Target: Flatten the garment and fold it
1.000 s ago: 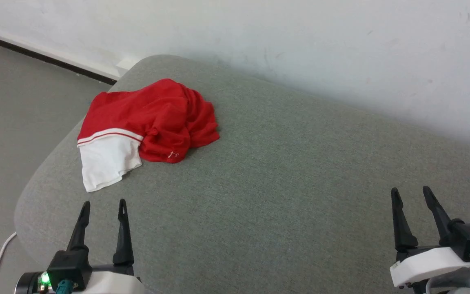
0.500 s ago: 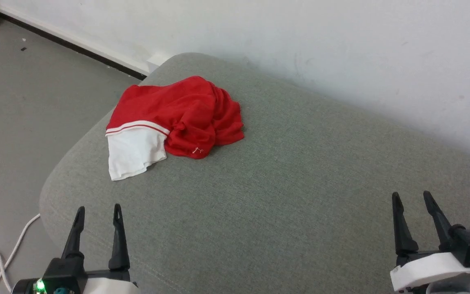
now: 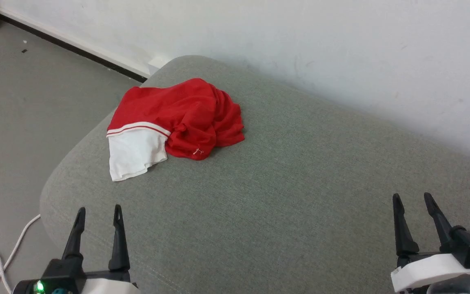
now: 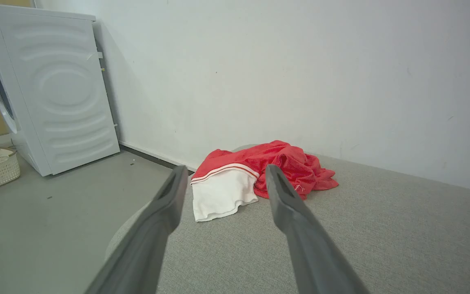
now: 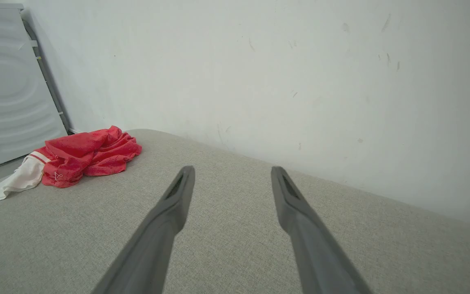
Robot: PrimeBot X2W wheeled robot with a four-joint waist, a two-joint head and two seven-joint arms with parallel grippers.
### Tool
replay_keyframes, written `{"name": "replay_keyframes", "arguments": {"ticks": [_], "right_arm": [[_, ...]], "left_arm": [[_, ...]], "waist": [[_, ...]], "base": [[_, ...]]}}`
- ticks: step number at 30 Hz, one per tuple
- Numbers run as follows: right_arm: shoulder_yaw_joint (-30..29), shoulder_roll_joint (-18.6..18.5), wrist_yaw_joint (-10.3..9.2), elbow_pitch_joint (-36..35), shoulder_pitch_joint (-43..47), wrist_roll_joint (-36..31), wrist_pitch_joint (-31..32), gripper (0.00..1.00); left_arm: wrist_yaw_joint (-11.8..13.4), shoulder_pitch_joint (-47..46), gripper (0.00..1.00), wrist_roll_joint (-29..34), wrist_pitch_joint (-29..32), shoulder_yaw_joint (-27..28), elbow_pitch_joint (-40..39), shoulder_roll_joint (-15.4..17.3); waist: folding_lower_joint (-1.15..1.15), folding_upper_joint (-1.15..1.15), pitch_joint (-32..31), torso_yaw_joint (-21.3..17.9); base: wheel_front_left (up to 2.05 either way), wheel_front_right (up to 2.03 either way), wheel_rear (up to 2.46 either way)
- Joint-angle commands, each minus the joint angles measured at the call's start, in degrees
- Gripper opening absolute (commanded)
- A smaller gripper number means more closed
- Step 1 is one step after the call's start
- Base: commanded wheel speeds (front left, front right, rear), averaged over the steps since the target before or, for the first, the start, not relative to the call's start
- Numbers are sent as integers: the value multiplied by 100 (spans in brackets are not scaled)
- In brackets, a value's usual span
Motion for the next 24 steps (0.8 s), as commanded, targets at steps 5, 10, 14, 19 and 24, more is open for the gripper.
{"name": "replay_keyframes", "arguments": {"ticks": [5,10,14,19,24], "right_arm": [[-52,15,-4,-26,71,3,-30,100],[-109,15,-4,-120,41,-108,-30,100],[-187,15,-4,-306,-51,-268,-15,100],[-225,15,-4,-719,-181,-481,152,100],[-104,15,-4,-1385,-363,-807,518,100]], "left_arm": [[-134,-111,100,-569,-17,152,-219,-18],[-294,-1006,100,-585,624,222,-774,460],[-431,-2193,100,-621,1221,313,-851,987],[-576,-3408,100,-787,1705,276,-439,1413],[-734,-4740,100,-1091,2046,45,650,1929]], "waist": [[0,0,57,43],[0,0,237,83],[0,0,509,93],[0,0,860,32],[0,0,1364,-125]], "base": [[0,0,0],[0,0,0],[0,0,0],[0,0,0],[0,0,0]]}}
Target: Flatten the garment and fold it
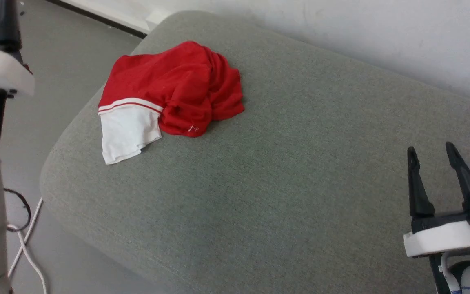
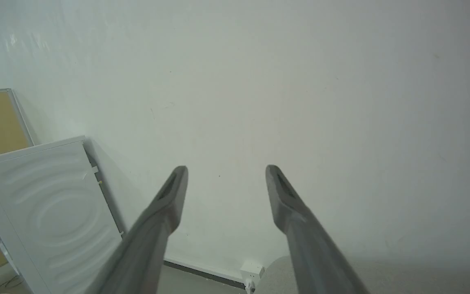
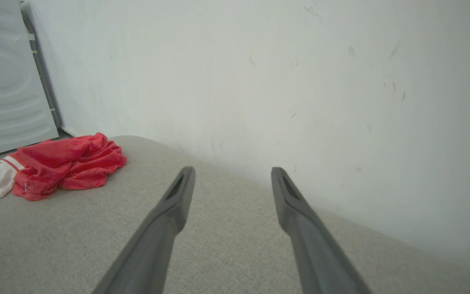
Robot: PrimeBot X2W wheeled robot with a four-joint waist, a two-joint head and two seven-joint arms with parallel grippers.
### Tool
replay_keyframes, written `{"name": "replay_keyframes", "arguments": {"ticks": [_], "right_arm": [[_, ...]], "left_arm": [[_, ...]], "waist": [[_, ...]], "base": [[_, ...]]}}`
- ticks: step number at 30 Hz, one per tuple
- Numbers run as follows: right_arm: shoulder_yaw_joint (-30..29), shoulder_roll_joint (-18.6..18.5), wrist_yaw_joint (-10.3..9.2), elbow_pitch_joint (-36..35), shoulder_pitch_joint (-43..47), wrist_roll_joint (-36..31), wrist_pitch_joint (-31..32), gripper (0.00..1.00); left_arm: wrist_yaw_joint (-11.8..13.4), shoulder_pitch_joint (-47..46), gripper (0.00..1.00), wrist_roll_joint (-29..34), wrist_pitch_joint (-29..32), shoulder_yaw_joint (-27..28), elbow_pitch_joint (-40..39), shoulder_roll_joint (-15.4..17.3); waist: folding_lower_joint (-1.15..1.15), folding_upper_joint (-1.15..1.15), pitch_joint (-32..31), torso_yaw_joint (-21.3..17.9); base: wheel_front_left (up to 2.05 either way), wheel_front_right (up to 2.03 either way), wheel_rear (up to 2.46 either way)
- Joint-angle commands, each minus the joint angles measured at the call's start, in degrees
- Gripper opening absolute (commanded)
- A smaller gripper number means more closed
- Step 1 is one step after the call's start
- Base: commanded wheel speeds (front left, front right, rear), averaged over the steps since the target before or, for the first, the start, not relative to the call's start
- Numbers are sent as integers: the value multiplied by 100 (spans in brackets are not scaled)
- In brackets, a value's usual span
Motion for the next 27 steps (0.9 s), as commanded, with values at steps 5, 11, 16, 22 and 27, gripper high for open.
{"name": "replay_keyframes", "arguments": {"ticks": [5,11,16,22,27], "right_arm": [[169,6,-4,-547,-202,-199,311,100],[320,6,-4,-1024,-301,-345,592,100],[434,6,-4,-1465,-373,-559,794,100],[578,6,-4,-1935,-452,-807,1016,100],[637,6,-4,-2125,-448,-993,1201,100]], "left_arm": [[-78,-874,100,-406,374,-548,1275,340],[-84,-1403,100,-1295,709,-1244,2278,592],[-84,-1488,100,-2037,1032,-1792,2893,763],[-85,-1433,100,-2818,988,-2150,3418,853],[-85,-1378,100,-3307,892,-2537,3688,849]], "waist": [[-1,0,784,-334],[-1,0,1205,-597],[-1,0,1536,-820],[-1,0,1971,-1005],[-1,0,2257,-1074]], "base": [[0,0,0],[0,0,0],[0,0,0],[0,0,0],[0,0,0]]}}
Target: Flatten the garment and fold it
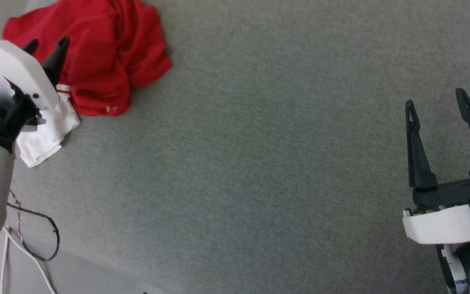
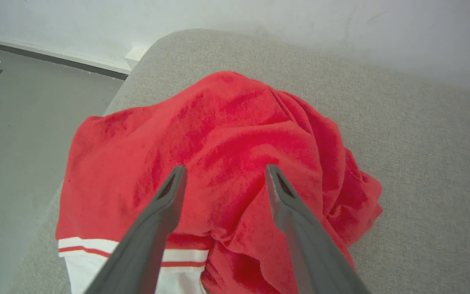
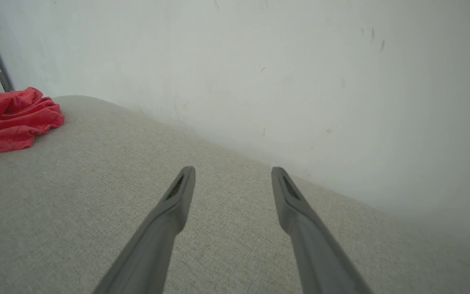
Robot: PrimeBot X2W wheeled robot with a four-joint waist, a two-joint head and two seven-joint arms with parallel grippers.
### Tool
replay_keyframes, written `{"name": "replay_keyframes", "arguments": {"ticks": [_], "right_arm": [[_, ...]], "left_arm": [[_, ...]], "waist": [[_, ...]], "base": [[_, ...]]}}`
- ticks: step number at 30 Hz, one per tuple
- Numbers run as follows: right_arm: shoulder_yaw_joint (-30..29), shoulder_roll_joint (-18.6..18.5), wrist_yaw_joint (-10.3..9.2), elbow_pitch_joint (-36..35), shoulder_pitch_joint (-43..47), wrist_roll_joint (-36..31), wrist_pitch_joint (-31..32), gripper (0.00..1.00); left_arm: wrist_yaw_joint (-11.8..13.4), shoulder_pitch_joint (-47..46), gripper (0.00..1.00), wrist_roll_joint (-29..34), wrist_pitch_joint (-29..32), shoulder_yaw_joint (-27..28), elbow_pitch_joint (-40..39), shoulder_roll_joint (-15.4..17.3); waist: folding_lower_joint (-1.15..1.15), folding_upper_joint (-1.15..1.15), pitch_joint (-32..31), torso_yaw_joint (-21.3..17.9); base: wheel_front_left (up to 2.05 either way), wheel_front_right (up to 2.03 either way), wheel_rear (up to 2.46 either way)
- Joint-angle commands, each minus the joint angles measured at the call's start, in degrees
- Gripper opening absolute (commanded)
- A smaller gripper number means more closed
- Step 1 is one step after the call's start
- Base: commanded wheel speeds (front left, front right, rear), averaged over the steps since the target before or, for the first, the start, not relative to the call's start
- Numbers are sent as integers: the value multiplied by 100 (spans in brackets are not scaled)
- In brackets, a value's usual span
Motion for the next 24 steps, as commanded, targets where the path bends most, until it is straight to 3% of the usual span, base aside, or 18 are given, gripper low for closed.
{"name": "replay_keyframes", "arguments": {"ticks": [1,7,8,10,17,24], "right_arm": [[33,-5,-5,-61,-40,-43,23,100],[92,-5,-5,-205,9,-118,120,100],[84,-5,-5,-230,22,-119,133,100],[63,-5,-5,-264,41,-114,146,100],[65,-5,-5,-201,27,34,84,100],[-13,-5,-5,30,38,276,-143,100]], "left_arm": [[-38,77,100,-151,-16,-128,45,35],[-38,234,100,-793,684,-733,242,316],[-38,226,83,-865,702,-773,273,351],[-38,222,0,-1011,696,-855,301,403],[-38,263,0,-1339,580,-1137,390,695],[-38,-14,0,-1320,48,-1257,349,1018]], "waist": [[-1,0,280,-208],[-1,0,337,-387],[-1,0,340,-407],[-1,0,333,-449],[-1,0,136,-602],[-1,0,-257,-640]], "base": [[0,0,0],[0,0,0],[0,0,0],[0,0,0],[0,0,0],[0,0,0]]}}
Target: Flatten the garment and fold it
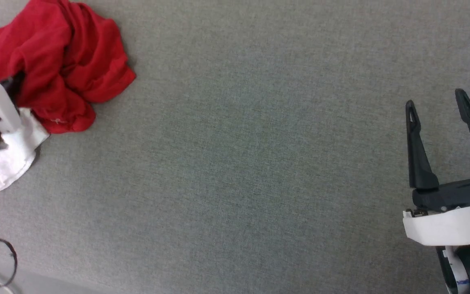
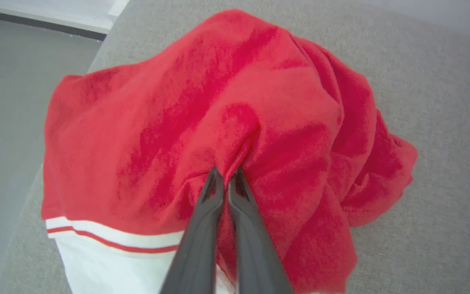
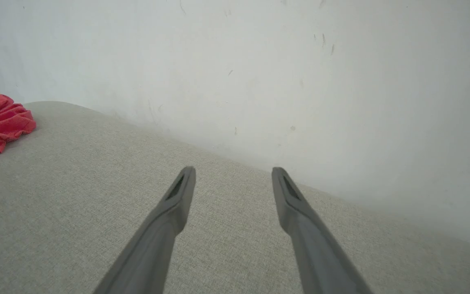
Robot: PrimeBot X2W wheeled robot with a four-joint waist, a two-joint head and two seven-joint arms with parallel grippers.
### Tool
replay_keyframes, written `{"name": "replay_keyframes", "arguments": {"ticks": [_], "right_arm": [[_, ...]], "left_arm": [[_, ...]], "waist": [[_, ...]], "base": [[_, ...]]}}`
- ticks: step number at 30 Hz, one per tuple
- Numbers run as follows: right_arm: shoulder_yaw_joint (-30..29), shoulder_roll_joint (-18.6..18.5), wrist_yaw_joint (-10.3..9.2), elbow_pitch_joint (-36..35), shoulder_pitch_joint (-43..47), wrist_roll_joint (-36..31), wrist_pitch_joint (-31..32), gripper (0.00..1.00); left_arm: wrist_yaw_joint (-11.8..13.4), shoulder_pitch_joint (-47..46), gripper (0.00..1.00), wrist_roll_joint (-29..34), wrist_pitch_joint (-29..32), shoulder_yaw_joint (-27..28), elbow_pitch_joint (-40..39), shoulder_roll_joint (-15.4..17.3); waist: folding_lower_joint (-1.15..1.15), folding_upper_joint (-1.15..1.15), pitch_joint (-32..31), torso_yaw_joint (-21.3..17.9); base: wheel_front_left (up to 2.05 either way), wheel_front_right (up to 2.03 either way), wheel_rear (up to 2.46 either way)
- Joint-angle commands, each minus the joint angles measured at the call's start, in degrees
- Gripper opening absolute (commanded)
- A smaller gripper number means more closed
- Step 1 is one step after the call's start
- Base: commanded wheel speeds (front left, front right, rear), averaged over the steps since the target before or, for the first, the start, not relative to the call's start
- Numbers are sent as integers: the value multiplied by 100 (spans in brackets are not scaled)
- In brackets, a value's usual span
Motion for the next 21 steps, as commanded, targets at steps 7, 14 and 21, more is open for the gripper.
{"name": "replay_keyframes", "arguments": {"ticks": [7,14,21], "right_arm": [[-68,-5,-4,480,93,463,-454,100],[-212,-5,-4,893,298,914,-855,100],[-402,-5,-4,1096,594,1222,-1100,100]], "left_arm": [[-38,-669,0,242,-742,-64,-247,459],[15,-1392,0,712,-830,-205,-648,691],[293,-1961,0,799,-434,-270,-1474,430]], "waist": [[0,0,-923,-84],[0,0,-1756,-225],[0,0,-2355,-392]], "base": [[0,0,0],[0,0,0],[0,0,0]]}}
